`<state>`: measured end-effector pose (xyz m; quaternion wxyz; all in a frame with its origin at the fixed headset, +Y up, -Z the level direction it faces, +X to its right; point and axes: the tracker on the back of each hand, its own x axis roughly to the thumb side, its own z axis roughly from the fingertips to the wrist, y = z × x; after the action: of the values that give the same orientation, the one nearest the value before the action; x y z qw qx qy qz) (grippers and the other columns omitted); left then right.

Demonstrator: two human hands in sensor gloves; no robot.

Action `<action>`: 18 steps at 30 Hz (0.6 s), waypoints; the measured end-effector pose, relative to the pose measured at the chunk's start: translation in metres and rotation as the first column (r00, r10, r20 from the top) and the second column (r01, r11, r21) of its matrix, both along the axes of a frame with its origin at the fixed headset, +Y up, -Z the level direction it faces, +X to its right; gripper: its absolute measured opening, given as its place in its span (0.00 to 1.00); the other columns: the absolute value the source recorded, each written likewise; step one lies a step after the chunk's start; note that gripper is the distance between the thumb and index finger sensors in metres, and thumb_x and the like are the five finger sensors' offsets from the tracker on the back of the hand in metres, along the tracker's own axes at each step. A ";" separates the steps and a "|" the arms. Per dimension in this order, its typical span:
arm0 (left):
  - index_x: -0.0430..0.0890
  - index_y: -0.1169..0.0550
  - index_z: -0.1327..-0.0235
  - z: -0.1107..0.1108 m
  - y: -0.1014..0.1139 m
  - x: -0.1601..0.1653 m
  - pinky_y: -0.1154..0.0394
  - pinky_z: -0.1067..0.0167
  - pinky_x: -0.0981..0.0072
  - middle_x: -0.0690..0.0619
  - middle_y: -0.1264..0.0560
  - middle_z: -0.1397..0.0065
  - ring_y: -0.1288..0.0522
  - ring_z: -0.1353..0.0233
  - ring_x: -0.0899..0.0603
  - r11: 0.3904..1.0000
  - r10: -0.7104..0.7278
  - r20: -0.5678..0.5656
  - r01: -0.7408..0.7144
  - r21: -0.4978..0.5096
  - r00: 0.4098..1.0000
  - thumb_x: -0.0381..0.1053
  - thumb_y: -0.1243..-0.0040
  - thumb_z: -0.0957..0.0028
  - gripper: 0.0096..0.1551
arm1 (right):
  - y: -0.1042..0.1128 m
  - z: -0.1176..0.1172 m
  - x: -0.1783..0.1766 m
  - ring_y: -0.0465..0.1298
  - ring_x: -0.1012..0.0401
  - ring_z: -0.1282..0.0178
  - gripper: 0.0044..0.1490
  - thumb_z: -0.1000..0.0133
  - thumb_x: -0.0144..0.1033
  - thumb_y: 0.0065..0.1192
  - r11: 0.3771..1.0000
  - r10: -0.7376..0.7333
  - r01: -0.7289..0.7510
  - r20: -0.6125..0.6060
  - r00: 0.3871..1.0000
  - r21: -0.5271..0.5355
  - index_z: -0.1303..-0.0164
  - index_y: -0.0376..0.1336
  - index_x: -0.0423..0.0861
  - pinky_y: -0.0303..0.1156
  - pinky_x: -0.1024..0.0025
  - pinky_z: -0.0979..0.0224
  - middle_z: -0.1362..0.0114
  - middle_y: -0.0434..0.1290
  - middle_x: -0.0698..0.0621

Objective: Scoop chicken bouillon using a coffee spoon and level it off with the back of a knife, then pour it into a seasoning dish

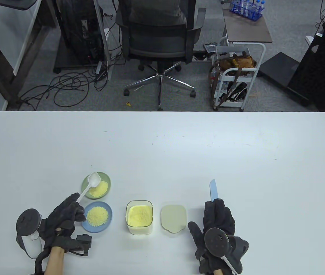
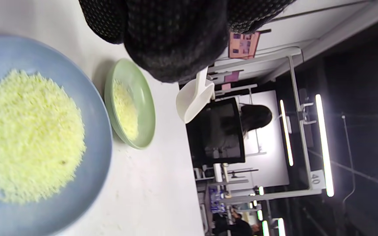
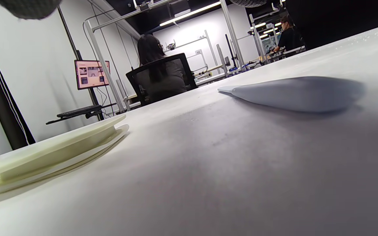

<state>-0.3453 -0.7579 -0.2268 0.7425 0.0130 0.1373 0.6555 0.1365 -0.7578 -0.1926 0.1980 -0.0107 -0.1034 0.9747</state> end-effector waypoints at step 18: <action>0.33 0.24 0.46 0.003 0.007 0.001 0.27 0.42 0.57 0.48 0.18 0.73 0.22 0.82 0.59 0.976 0.203 0.116 -0.211 0.057 0.972 0.51 0.42 0.52 0.28 | 0.033 -0.045 -0.141 0.37 0.32 0.18 0.67 0.51 0.64 0.63 0.925 -0.149 -0.034 -0.443 0.884 -0.379 0.24 0.29 0.44 0.39 0.27 0.22 0.16 0.24 0.41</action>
<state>-0.3446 -0.7508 -0.2241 0.6758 -0.0117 0.0741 0.7333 -0.0046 -0.7253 -0.2371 0.2405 0.1815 0.1361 0.9438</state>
